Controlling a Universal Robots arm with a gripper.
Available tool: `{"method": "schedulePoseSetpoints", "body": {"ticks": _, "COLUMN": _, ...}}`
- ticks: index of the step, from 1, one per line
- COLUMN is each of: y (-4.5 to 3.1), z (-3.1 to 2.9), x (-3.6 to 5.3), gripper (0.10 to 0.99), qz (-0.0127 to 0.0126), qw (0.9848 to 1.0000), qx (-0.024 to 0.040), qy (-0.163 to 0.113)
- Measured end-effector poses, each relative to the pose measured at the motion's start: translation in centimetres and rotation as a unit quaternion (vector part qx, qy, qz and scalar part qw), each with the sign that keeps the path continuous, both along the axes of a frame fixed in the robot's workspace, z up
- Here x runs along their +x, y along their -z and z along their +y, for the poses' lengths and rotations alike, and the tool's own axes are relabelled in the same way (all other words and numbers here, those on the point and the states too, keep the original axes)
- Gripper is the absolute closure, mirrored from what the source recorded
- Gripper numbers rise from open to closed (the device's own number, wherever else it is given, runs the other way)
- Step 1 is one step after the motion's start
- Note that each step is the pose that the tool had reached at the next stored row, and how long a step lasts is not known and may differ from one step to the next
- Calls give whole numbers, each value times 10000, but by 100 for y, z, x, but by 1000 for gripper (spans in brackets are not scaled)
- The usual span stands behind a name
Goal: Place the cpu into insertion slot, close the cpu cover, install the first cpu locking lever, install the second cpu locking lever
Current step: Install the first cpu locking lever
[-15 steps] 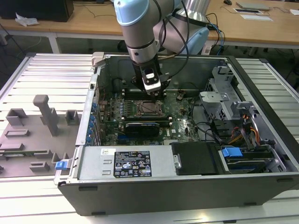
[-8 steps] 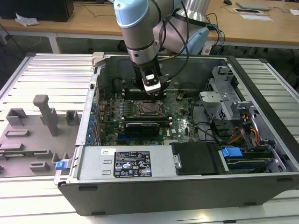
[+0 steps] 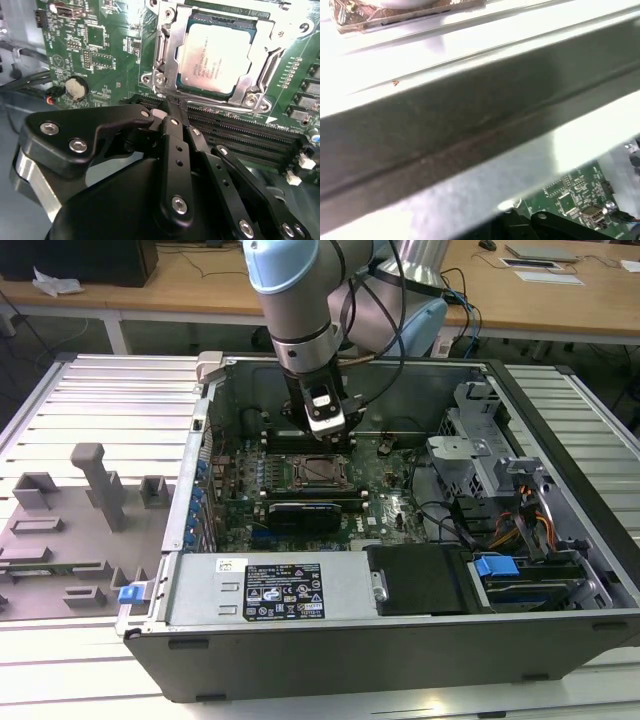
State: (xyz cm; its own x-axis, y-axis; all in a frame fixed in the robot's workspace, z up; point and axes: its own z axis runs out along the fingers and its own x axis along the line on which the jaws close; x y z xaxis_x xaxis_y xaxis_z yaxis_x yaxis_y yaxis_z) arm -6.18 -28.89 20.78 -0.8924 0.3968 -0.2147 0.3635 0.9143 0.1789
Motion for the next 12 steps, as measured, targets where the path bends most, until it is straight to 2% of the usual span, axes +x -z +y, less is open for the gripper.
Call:
{"method": "schedulePoseSetpoints", "body": {"ticks": 2, "y": -26, "z": 0, "x": 0, "gripper": 980, "qz": 0, "qw": 10000, "qx": 0, "qy": 0}}
{"method": "schedulePoseSetpoints", "body": {"ticks": 5, "y": -26, "z": 0, "x": 0, "gripper": 980, "qz": -1, "qw": 10000, "qx": 1, "qy": 0}}
{"method": "schedulePoseSetpoints", "body": {"ticks": 6, "y": -27, "z": 0, "x": 1, "gripper": 980, "qz": 10, "qw": 10000, "qx": 0, "qy": -2}}
{"method": "schedulePoseSetpoints", "body": {"ticks": 7, "y": -26, "z": 0, "x": 8, "gripper": 980, "qz": 77, "qw": 10000, "qx": 0, "qy": -1}}
{"method": "schedulePoseSetpoints", "body": {"ticks": 9, "y": -24, "z": 0, "x": 38, "gripper": 980, "qz": 278, "qw": 9996, "qx": 6, "qy": 0}}
{"method": "schedulePoseSetpoints", "body": {"ticks": 10, "y": -24, "z": 0, "x": 63, "gripper": 980, "qz": 447, "qw": 9990, "qx": 9, "qy": 0}}
{"method": "schedulePoseSetpoints", "body": {"ticks": 11, "y": -23, "z": 0, "x": 81, "gripper": 980, "qz": 559, "qw": 9984, "qx": 9, "qy": 0}}
{"method": "schedulePoseSetpoints", "body": {"ticks": 12, "y": -22, "z": 0, "x": 93, "gripper": 980, "qz": 650, "qw": 9979, "qx": 10, "qy": -1}}
